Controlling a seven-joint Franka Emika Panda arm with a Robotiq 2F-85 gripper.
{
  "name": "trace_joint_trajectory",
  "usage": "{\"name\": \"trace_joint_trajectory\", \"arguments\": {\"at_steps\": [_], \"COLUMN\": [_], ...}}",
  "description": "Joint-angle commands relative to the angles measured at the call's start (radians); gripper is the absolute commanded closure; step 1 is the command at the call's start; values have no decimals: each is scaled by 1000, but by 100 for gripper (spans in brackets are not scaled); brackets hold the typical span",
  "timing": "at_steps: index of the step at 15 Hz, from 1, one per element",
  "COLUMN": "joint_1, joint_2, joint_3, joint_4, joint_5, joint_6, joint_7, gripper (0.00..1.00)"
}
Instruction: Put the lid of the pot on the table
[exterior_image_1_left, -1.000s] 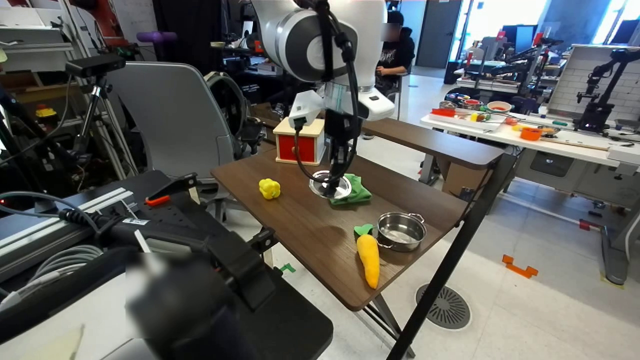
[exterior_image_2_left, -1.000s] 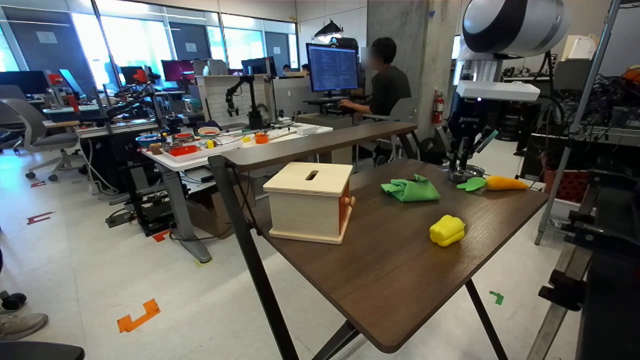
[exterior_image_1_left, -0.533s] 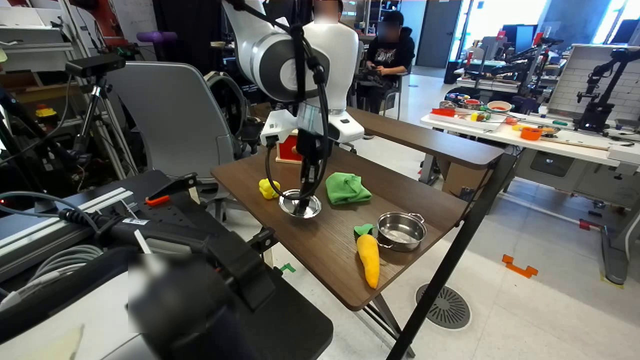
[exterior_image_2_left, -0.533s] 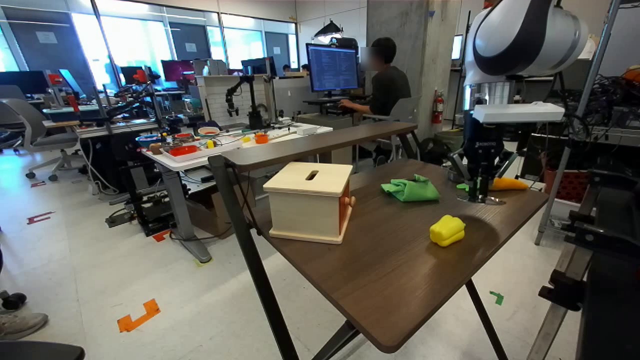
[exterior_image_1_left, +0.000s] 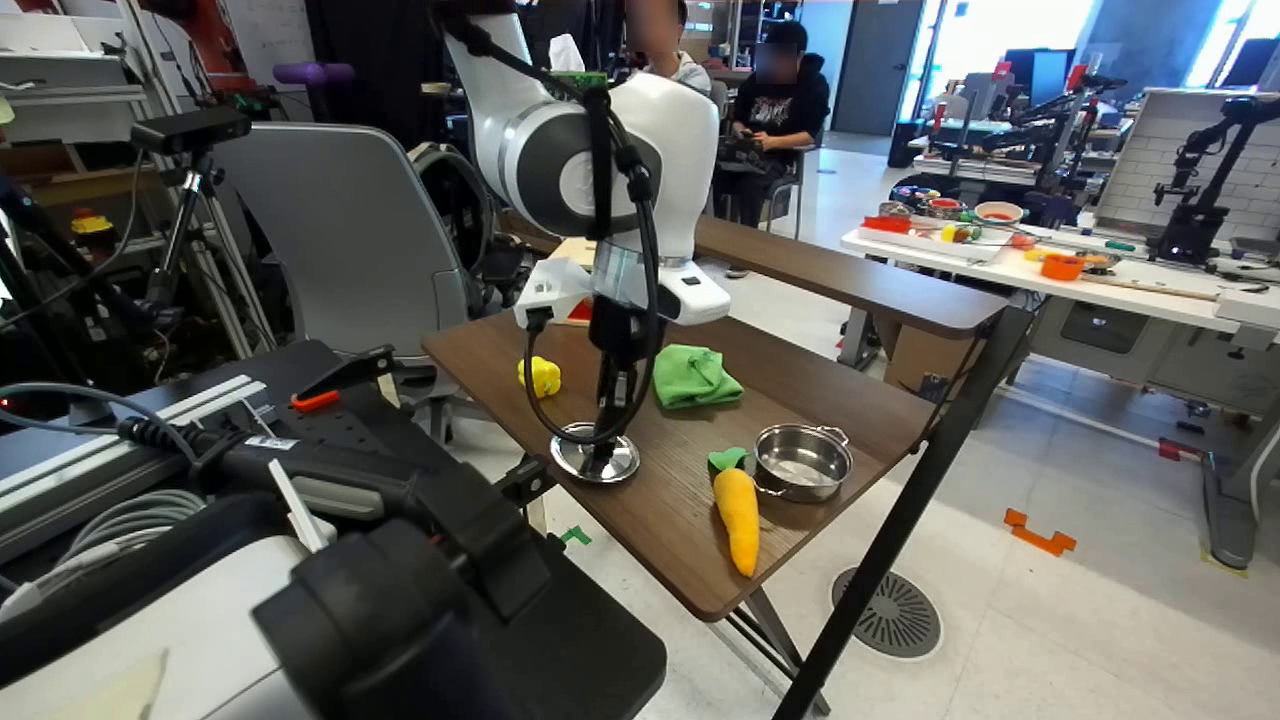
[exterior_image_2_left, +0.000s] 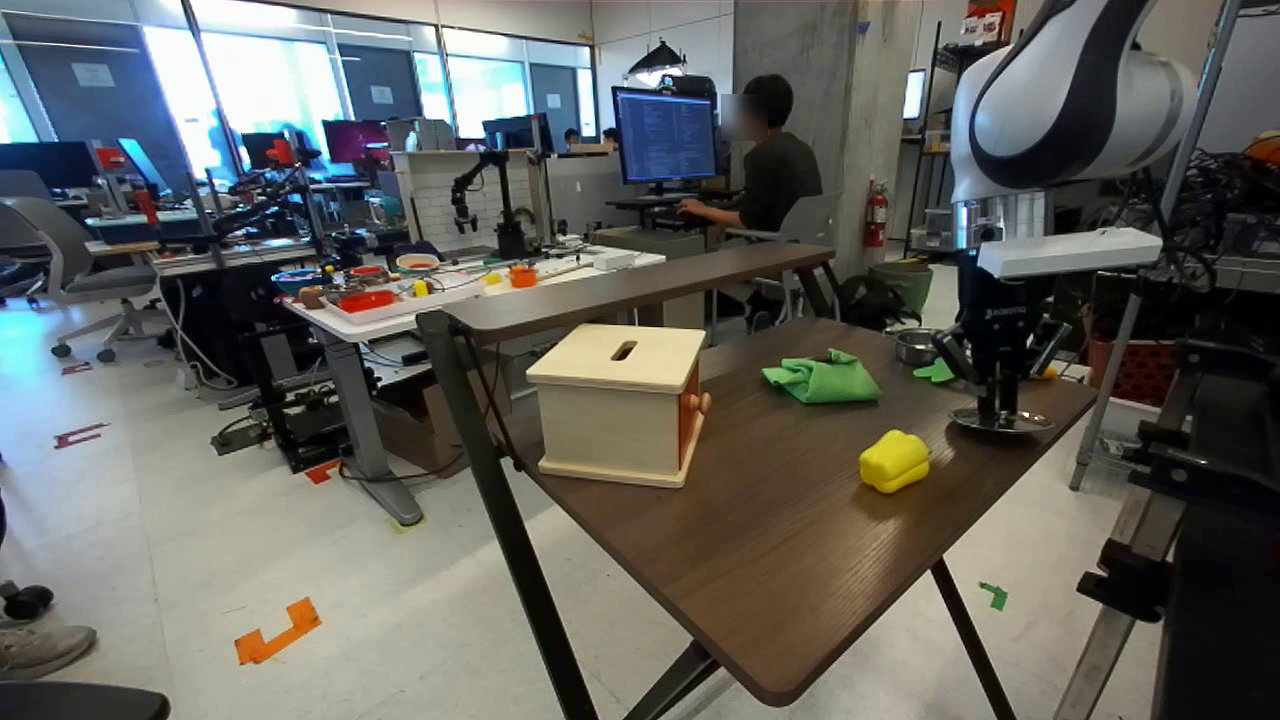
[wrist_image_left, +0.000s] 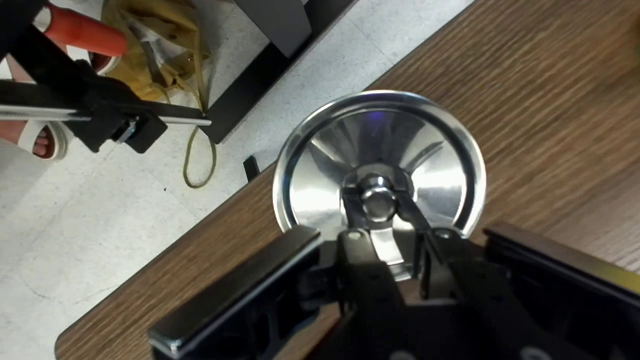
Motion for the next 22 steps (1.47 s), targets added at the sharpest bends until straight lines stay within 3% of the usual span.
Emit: {"name": "trace_joint_trajectory", "arguments": {"at_steps": [1,14,15,16,18,22], "joint_1": [22,64,69,70,69,61], "joint_2": [2,76,81,85,87,83], "joint_3": [-40,-133,-141,-143,-145,-137], "joint_4": [0,51,55,60,66,69], "joint_5": [-21,-61,-61,-57,-53,-48], "joint_6": [17,64,72,74,77,68], "joint_7": [23,116,123,128,137,142], "gripper": [95,95,83,55,47,18]}}
